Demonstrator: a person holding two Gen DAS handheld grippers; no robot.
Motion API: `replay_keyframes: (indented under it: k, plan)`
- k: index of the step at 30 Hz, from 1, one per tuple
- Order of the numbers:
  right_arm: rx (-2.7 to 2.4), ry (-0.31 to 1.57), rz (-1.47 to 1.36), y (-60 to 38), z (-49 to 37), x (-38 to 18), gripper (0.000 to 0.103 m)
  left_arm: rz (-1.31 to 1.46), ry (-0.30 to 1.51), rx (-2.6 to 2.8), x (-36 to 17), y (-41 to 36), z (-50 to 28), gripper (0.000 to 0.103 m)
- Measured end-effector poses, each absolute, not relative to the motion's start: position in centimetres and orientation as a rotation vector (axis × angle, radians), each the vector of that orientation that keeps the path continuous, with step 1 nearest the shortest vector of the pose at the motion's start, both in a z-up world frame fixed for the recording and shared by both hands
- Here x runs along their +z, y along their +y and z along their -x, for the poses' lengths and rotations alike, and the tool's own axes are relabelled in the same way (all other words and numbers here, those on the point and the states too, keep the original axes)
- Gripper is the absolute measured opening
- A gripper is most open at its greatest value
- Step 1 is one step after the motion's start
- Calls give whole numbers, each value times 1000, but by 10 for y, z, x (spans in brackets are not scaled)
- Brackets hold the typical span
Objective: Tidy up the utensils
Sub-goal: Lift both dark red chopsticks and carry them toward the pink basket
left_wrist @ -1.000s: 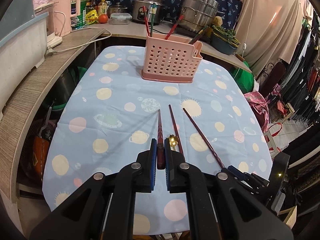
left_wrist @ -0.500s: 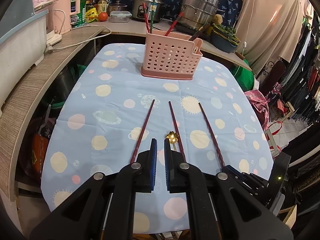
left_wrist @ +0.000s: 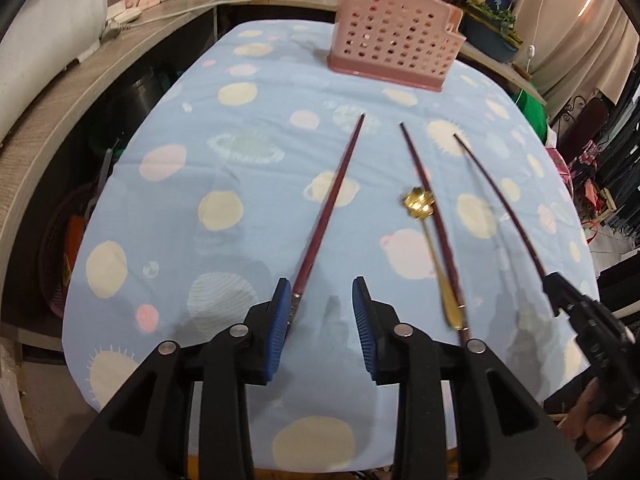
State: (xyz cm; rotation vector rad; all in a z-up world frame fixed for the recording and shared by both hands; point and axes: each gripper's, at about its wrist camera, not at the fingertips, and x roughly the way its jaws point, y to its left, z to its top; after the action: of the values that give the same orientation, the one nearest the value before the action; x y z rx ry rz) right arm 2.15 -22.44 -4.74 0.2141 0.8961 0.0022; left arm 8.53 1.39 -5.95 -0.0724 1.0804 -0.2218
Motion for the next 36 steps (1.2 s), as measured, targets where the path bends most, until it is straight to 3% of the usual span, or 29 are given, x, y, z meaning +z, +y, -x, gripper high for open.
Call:
replay_keyframes:
  k: [11,13,19,36]
  plan:
    - [1,905,-223,-224,-23,-49,8,33,1084,-217,-81,19,-85,29]
    - [2,905,-223,-223,-23,-49,8,27,1086,-226,-81,19,-83,12]
    - [6,885,-220,-222,-21,-40,8,22,1075,-257,-74,15,-79,7]
    - [13,650,-287,-250,-64,75,7,115,780,-301,77,15,-120,7]
